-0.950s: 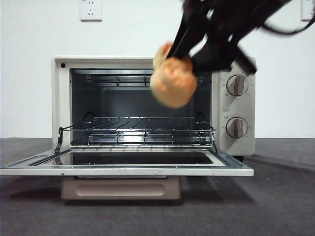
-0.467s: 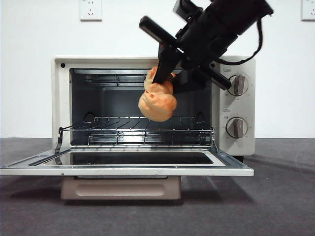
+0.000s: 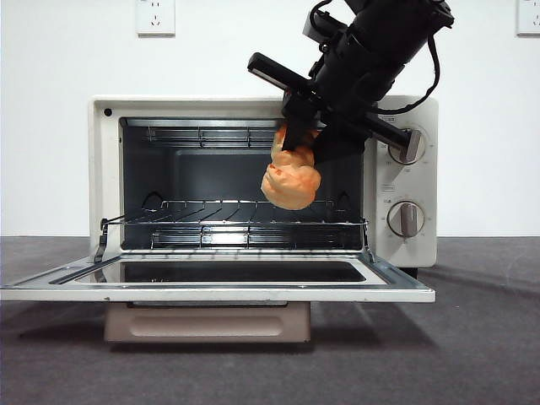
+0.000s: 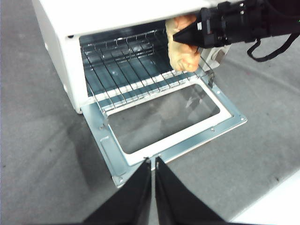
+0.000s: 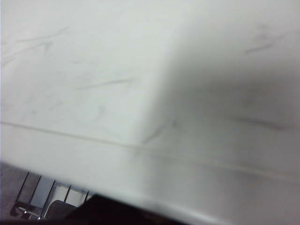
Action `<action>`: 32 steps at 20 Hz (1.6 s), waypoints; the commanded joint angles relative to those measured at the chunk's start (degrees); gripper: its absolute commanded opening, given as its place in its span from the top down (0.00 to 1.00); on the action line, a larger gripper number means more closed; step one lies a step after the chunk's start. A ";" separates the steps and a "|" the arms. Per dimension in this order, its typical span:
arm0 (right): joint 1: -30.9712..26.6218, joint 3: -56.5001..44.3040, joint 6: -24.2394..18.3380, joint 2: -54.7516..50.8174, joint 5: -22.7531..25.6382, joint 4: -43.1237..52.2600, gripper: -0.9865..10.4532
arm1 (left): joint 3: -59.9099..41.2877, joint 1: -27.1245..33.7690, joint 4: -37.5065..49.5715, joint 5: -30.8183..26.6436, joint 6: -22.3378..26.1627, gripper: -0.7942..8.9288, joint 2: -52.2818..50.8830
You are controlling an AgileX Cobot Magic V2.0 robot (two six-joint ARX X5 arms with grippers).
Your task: The left arm flap open the oven, the right arm pick bread and place it into oven, the left arm flap close the oven
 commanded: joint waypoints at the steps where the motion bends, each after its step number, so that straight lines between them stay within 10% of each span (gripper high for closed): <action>1: -0.04 1.16 0.35 0.92 0.52 -0.42 0.85 | 1.07 -0.48 1.31 -0.26 -0.26 0.90 0.28; 7: 0.07 1.16 -0.52 1.70 2.40 -0.87 0.83 | 1.07 -0.48 1.66 -0.26 -0.28 0.90 0.28; 15: 0.09 1.16 -0.52 1.66 3.28 -2.80 0.52 | 1.07 -0.48 1.64 -0.26 -0.28 0.90 0.28; 24: 0.90 1.18 -1.22 -8.59 2.89 -14.05 0.51 | 1.05 -0.48 1.77 -1.64 -0.24 0.90 0.42; 32: 5.44 1.18 -4.74 -29.99 -10.27 -35.52 0.51 | 0.79 -0.48 2.73 -3.43 1.03 0.90 6.58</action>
